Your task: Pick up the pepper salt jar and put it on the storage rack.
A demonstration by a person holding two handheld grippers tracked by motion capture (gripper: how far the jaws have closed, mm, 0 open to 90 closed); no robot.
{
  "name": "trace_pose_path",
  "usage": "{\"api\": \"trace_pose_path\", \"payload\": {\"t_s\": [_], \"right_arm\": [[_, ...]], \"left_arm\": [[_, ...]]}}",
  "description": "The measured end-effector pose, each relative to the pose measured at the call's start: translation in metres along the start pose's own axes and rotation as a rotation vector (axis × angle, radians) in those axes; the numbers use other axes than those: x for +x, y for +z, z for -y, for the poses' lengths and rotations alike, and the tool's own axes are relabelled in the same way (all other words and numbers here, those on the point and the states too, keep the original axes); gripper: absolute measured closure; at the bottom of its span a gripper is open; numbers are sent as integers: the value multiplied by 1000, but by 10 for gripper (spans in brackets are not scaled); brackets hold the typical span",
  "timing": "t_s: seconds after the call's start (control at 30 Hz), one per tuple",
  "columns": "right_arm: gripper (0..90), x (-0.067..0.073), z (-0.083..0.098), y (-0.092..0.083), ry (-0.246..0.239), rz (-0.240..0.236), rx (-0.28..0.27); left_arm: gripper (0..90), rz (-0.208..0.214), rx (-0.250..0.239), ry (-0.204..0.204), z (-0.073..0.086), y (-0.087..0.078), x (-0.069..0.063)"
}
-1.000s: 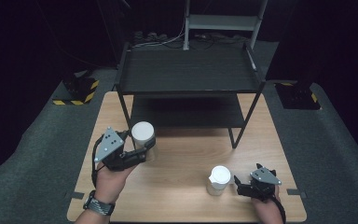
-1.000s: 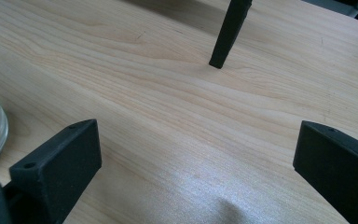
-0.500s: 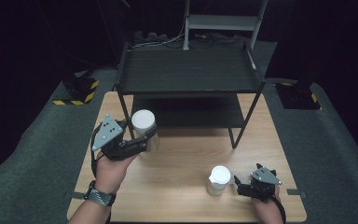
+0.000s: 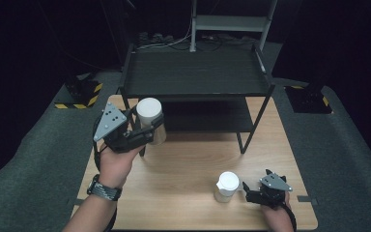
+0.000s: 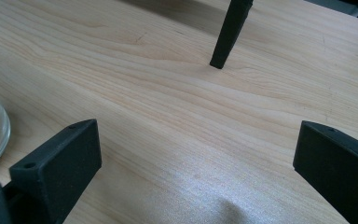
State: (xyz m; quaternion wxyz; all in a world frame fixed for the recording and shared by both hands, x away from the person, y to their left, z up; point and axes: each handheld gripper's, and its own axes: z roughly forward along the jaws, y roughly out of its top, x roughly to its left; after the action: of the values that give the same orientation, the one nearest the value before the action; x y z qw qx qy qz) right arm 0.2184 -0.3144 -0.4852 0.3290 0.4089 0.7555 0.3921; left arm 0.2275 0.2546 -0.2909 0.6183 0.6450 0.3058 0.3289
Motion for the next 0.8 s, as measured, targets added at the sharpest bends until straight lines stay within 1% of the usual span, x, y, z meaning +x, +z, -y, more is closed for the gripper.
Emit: {"api": "trace_pose_path", "payload": {"t_s": [0.27, 0.37, 0.5, 0.6, 0.63, 0.8], "right_arm": [[0, -1, 0, 0, 2, -4, 0], [0, -1, 0, 0, 3, -4, -2], [0, -1, 0, 0, 4, -4, -3], [0, -1, 1, 0, 2, -3, -3], [0, -1, 1, 0, 1, -3, -3], [0, -1, 1, 0, 4, -4, -4]], "left_arm": [[337, -6, -29, 2, -19, 6, 1], [337, -2, -43, -8, -26, 8, 2], [338, -4, -52, 0, -35, 11, 2], [337, -1, -59, -6, -41, 13, 3], [338, 0, -68, -11, -44, 14, 3], [338, -5, -87, -12, -53, 18, 2]]}}
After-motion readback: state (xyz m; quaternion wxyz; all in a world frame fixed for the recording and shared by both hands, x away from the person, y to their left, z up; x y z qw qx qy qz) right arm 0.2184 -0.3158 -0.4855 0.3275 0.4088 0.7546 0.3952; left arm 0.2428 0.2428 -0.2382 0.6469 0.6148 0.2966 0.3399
